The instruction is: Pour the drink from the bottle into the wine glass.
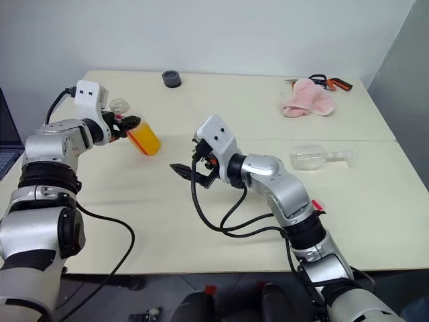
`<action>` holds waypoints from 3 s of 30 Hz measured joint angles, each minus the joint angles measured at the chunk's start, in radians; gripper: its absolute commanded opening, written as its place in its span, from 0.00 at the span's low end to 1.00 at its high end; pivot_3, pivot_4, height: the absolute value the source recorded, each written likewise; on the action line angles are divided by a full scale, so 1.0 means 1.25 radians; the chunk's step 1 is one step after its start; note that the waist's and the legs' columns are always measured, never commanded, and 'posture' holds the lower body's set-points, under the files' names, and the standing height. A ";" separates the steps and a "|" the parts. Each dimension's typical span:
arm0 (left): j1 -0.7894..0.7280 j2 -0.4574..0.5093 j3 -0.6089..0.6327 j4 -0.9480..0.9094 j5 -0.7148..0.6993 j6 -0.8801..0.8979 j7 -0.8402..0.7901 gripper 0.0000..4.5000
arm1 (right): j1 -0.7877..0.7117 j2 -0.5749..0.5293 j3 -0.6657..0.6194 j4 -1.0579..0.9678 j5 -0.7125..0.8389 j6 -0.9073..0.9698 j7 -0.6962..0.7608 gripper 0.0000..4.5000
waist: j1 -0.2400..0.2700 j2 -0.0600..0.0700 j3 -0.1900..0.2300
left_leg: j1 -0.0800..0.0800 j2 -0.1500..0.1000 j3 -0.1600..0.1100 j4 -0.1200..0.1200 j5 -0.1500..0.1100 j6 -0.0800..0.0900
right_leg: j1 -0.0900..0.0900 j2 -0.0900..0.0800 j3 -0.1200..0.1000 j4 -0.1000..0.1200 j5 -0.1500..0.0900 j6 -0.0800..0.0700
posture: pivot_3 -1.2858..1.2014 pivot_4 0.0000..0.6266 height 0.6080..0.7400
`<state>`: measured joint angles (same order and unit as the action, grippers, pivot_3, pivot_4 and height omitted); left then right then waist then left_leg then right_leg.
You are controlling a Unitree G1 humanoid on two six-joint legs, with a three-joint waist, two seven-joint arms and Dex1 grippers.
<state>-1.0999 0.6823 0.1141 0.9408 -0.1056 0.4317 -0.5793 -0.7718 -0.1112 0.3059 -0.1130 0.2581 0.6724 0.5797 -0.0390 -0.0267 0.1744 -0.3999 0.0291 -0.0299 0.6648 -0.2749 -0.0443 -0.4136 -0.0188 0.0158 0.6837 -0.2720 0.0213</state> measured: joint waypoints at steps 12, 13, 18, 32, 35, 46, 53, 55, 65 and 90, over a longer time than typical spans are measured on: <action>0.004 -0.015 0.000 0.018 0.011 -0.039 0.005 1.00 | 0.000 0.008 -0.004 0.000 -0.001 -0.002 -0.001 1.00 | 0.000 0.000 0.000 | 0.000 0.000 0.000 0.000 0.000 0.000 | 0.000 0.000 0.000 0.000 0.000 0.000 | 0.52 0.24 1.00; 0.004 -0.015 0.001 0.018 0.011 -0.041 0.006 1.00 | 0.000 0.008 -0.005 0.000 -0.001 -0.002 -0.001 1.00 | 0.000 0.000 0.000 | 0.000 0.000 0.000 0.000 0.000 0.000 | 0.000 0.000 0.000 0.000 0.000 0.000 | 0.52 0.24 1.00; 0.008 -0.015 0.002 0.015 0.011 -0.056 0.002 1.00 | 0.001 0.008 -0.007 0.000 -0.001 -0.002 -0.001 1.00 | 0.000 0.000 0.000 | 0.000 0.000 0.000 0.000 0.000 0.000 | 0.000 0.000 0.000 0.000 0.000 0.000 | 0.52 0.24 1.00; 0.266 -0.044 0.041 -0.239 -0.020 -0.092 0.036 1.00 | 0.099 -0.072 -0.002 -0.082 -0.026 -0.001 -0.002 1.00 | 0.005 0.000 0.000 | -0.001 0.000 0.000 0.000 0.000 0.000 | -0.001 -0.001 0.000 0.000 0.000 0.000 | 0.52 0.24 1.00; 0.312 -0.060 0.052 -0.303 -0.036 -0.085 0.046 1.00 | 0.116 -0.086 0.000 -0.108 -0.033 -0.001 -0.006 1.00 | 0.005 0.000 0.000 | 0.000 0.000 0.000 0.000 0.000 0.000 | -0.001 -0.001 0.001 0.001 0.000 0.000 | 0.52 0.24 1.00; 0.548 -0.080 0.104 -0.558 -0.063 -0.081 0.105 1.00 | 0.254 -0.196 -0.007 -0.253 -0.037 -0.033 0.011 1.00 | 0.008 0.000 0.000 | 0.000 0.000 0.000 0.000 0.000 0.000 | 0.000 -0.001 0.000 -0.001 0.000 0.000 | 0.52 0.24 1.00; 0.634 -0.109 0.063 -0.745 -0.123 -0.073 0.014 1.00 | 0.357 -0.329 -0.110 -0.369 -0.033 -0.057 0.027 1.00 | 0.017 -0.001 0.000 | 0.001 0.000 -0.002 0.001 0.000 0.000 | 0.004 -0.001 -0.001 -0.002 0.000 0.000 | 0.52 0.24 1.00; 0.622 -0.109 0.027 -0.792 -0.148 -0.067 -0.039 1.00 | 0.403 -0.401 -0.164 -0.372 -0.065 -0.085 0.024 1.00 | 0.021 -0.001 0.000 | 0.002 -0.001 -0.001 0.001 0.000 0.000 | 0.006 -0.001 -0.001 -0.002 0.000 0.000 | 0.52 0.24 1.00; 0.490 -0.064 -0.134 -0.821 -0.201 -0.041 -0.326 1.00 | 0.473 -0.633 -0.183 -0.031 -0.415 -0.365 -0.092 1.00 | 0.005 -0.001 0.000 | 0.005 0.000 0.003 -0.001 0.000 0.000 | 0.006 0.000 0.002 -0.002 0.000 0.000 | 0.52 0.24 1.00; 0.434 -0.077 -0.190 -0.778 -0.192 -0.074 -0.427 1.00 | 0.008 -0.498 0.087 0.803 -0.830 -0.686 -0.523 0.71 | 0.005 0.000 0.000 | 0.005 0.000 0.004 0.000 0.000 0.000 | 0.006 0.000 0.003 -0.002 0.000 0.000 | 0.52 0.24 1.00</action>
<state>-0.5578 0.5865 -0.1235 -0.0311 -0.3455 0.3395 -1.1127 -0.7612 -0.7332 0.4142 0.8906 -0.7799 -0.1852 -0.0744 -0.0329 -0.0271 0.1741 -0.3938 0.0293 -0.0250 0.6644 -0.2748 -0.0444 -0.4067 -0.0193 0.0201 0.6810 -0.2720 0.0214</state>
